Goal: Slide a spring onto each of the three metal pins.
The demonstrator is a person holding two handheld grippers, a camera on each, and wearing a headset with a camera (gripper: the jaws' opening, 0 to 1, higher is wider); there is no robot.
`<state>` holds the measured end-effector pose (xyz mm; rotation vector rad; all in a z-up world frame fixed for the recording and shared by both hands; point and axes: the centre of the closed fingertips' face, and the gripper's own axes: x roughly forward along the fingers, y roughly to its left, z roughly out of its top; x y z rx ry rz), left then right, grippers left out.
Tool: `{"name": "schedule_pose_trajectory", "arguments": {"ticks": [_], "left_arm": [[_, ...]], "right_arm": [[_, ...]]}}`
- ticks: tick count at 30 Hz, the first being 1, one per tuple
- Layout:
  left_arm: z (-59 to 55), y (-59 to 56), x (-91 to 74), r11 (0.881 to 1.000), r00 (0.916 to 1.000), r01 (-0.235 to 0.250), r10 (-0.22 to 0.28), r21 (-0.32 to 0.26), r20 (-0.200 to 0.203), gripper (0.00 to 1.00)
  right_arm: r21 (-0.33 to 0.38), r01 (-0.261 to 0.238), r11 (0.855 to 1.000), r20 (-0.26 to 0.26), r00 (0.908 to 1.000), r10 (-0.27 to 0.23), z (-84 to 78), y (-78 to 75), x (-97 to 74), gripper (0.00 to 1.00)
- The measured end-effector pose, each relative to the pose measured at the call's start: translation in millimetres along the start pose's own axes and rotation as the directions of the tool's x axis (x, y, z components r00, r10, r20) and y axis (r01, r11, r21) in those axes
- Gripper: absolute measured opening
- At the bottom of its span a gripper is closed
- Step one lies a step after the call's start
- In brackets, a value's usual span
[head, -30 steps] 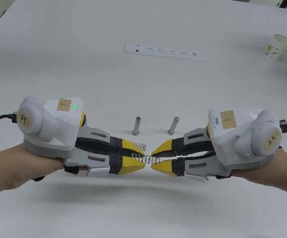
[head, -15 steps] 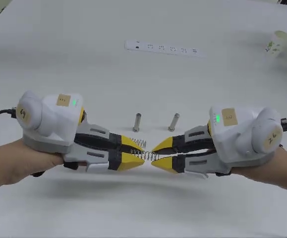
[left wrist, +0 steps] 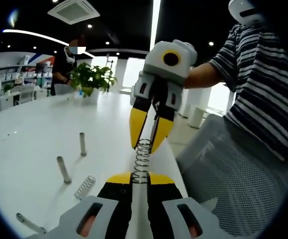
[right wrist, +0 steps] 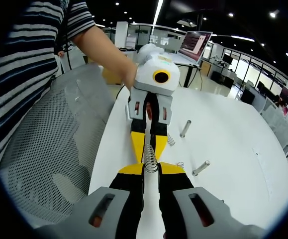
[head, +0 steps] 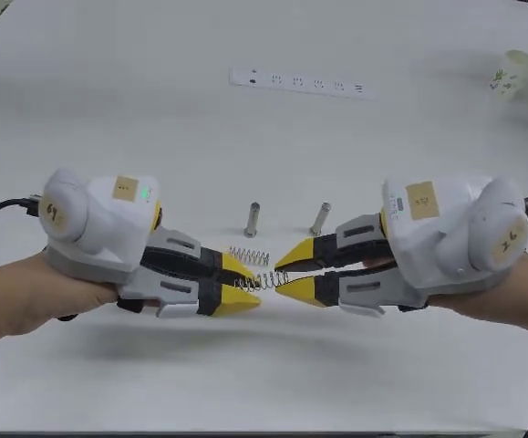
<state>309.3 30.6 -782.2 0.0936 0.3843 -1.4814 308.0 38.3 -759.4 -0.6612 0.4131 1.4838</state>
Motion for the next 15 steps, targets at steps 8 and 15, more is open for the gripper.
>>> {"name": "schedule_pose_trajectory", "arguments": {"ticks": [8, 15], "left_arm": [[-1.6, -0.5, 1.6, 1.000, 1.0000, -0.001, 0.001, 0.004, -0.007, 0.02], [0.9, -1.3, 4.2, 1.000, 1.0000, 0.002, -0.002, 0.007, -0.003, 0.02]], "right_arm": [[-0.004, -0.014, 1.000, 0.021, 0.9997, 0.014, 12.7, -1.3, 1.1, 0.07], [0.030, -0.013, 0.999, 0.084, 0.9964, 0.011, 27.3, -2.9, 4.0, 0.07]]}}
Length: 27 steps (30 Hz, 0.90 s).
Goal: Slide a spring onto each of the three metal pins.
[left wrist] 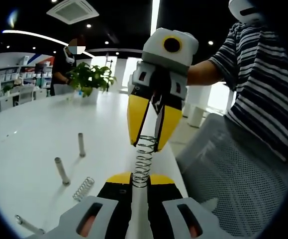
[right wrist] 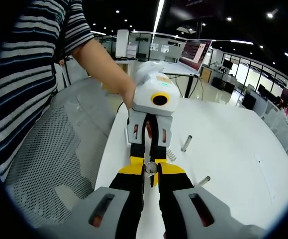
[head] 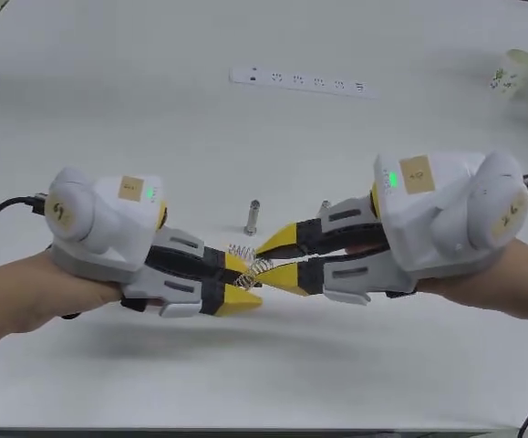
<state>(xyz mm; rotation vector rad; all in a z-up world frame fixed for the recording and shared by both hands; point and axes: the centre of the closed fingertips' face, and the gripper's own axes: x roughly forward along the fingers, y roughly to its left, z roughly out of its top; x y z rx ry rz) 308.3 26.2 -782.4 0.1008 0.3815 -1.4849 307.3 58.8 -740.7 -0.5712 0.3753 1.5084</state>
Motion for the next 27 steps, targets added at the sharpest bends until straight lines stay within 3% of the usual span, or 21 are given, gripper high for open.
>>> {"name": "schedule_pose_trajectory", "arguments": {"ticks": [16, 23, 27], "left_arm": [[6.4, 2.1, 3.0, 1.000, 1.0000, -0.005, 0.005, 0.016, -0.007, 0.03], [5.1, 2.6, 1.8, 1.000, 0.9998, -0.014, 0.014, -0.015, -0.011, 0.04], [8.6, 4.0, 0.7, 1.000, 0.9997, -0.022, 0.022, -0.020, -0.002, 0.10]], "right_arm": [[-0.024, 0.030, 0.999, 0.045, 0.9986, -0.029, 10.7, -1.8, 5.0, 0.07], [-0.041, 0.022, 0.999, 0.029, 0.9994, -0.021, 12.0, -2.1, 6.7, 0.07], [-0.052, 0.013, 0.999, 0.019, 0.9997, -0.012, 12.4, -0.9, 7.8, 0.07]]}}
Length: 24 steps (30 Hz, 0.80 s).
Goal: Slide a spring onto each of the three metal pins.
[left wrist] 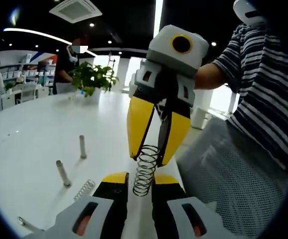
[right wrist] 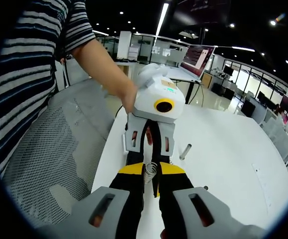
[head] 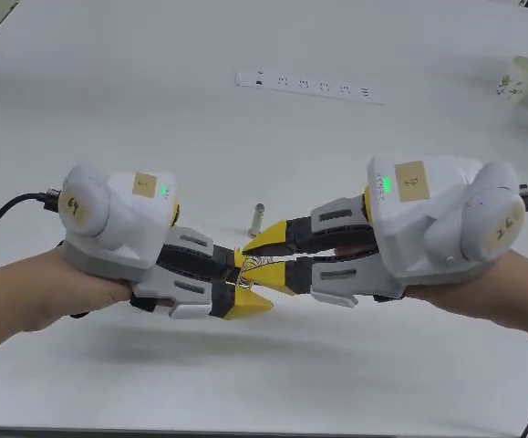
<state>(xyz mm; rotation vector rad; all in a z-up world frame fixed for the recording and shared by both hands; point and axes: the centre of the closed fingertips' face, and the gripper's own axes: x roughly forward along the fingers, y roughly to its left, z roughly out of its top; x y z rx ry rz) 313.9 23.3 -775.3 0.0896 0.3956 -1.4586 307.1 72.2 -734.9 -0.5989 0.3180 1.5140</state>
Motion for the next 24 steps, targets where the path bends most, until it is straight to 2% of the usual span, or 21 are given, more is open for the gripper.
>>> {"name": "schedule_pose_trajectory", "arguments": {"ticks": [10, 24], "left_arm": [[-1.4, 4.6, -7.2, 1.000, 0.9996, -0.027, 0.027, -0.009, -0.007, 0.18], [-2.4, 9.5, -17.6, 0.997, 0.9978, -0.066, 0.066, -0.027, -0.007, 0.27]], "right_arm": [[-0.037, 0.003, 0.999, -0.016, 0.9999, -0.003, 4.3, -4.1, -0.4, 0.07], [-0.070, 0.003, 0.998, -0.054, 0.9985, -0.007, -2.9, -5.2, -1.5, 0.07]]}}
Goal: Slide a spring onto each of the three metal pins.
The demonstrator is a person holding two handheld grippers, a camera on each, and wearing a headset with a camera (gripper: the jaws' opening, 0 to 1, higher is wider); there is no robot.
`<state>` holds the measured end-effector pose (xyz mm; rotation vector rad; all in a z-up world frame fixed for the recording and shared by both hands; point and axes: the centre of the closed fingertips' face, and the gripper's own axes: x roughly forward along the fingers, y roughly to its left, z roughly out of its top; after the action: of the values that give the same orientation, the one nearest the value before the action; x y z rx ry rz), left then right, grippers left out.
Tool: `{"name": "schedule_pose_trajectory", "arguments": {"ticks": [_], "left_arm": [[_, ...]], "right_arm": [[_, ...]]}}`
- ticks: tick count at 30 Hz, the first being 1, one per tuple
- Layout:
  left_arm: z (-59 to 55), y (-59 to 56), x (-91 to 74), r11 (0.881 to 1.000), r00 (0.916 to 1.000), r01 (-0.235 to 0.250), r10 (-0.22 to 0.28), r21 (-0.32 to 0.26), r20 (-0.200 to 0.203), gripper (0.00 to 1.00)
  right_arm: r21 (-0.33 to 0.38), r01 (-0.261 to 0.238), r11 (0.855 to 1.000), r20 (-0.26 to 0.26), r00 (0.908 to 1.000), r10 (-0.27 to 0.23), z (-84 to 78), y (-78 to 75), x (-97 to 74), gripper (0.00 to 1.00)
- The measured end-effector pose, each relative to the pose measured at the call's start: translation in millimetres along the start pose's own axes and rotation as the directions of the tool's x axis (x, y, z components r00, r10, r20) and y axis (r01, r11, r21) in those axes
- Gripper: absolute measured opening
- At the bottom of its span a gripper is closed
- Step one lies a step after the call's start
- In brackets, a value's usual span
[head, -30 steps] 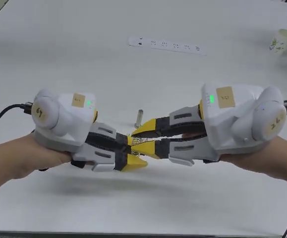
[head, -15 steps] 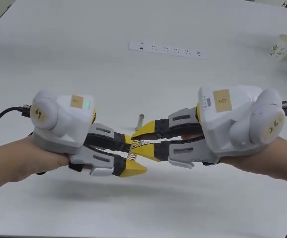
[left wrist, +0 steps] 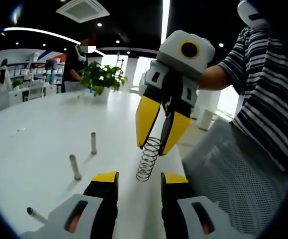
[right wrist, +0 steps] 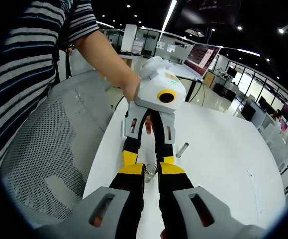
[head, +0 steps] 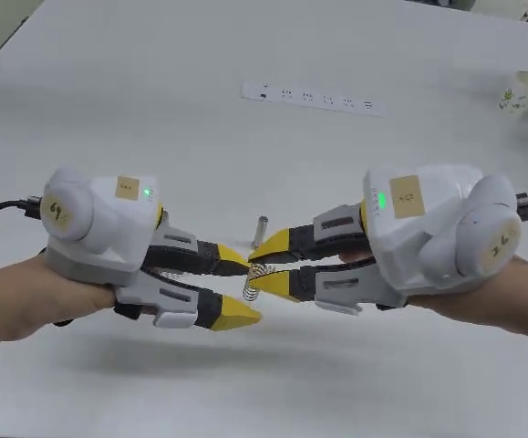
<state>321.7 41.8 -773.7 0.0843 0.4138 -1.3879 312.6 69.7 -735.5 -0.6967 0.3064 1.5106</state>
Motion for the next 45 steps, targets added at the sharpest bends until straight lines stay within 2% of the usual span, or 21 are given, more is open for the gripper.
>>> {"name": "schedule_pose_trajectory", "arguments": {"ticks": [7, 13, 19, 21, 26, 30, 39, 45], "left_arm": [[-0.1, 0.2, -4.0, 1.000, 0.9999, -0.013, 0.013, -0.020, 0.009, 0.32], [-5.0, 2.2, -10.3, 0.999, 0.9996, -0.030, 0.030, -0.031, -0.004, 0.35], [-7.8, 7.1, -24.6, 0.998, 0.9986, -0.053, 0.053, -0.041, 0.000, 0.39], [-8.3, 11.4, -31.2, 0.996, 0.9971, -0.076, 0.076, -0.035, 0.006, 0.40], [-8.3, 15.9, -45.0, 0.994, 0.9944, -0.099, 0.101, -0.052, 0.032, 0.50], [-15.6, 17.4, -55.1, 0.991, 0.9925, -0.120, 0.121, -0.058, 0.017, 0.56], [-22.3, 24.4, -77.0, 0.979, 0.9825, -0.181, 0.184, -0.095, 0.027, 0.69], [-28.8, 33.0, -90.2, 0.966, 0.9706, -0.232, 0.238, -0.114, 0.038, 0.85]], "right_arm": [[0.002, 0.020, 1.000, -0.008, 0.9998, -0.020, -5.1, -3.7, -3.7, 0.07], [0.000, 0.040, 0.999, -0.026, 0.9989, -0.040, -11.3, -7.0, -7.2, 0.07], [-0.001, 0.051, 0.999, -0.039, 0.9980, -0.051, -16.8, -7.1, -9.6, 0.07], [0.001, 0.055, 0.999, -0.043, 0.9976, -0.055, -18.4, -7.5, -10.3, 0.07], [0.006, 0.067, 0.998, -0.049, 0.9966, -0.067, -22.5, -9.6, -13.0, 0.07], [0.006, 0.082, 0.997, -0.053, 0.9953, -0.081, -24.9, -13.0, -15.4, 0.07], [0.016, 0.117, 0.993, -0.065, 0.9912, -0.116, -31.5, -21.5, -21.3, 0.07], [0.024, 0.134, 0.991, -0.073, 0.9885, -0.132, -36.6, -25.2, -26.3, 0.07]]}}
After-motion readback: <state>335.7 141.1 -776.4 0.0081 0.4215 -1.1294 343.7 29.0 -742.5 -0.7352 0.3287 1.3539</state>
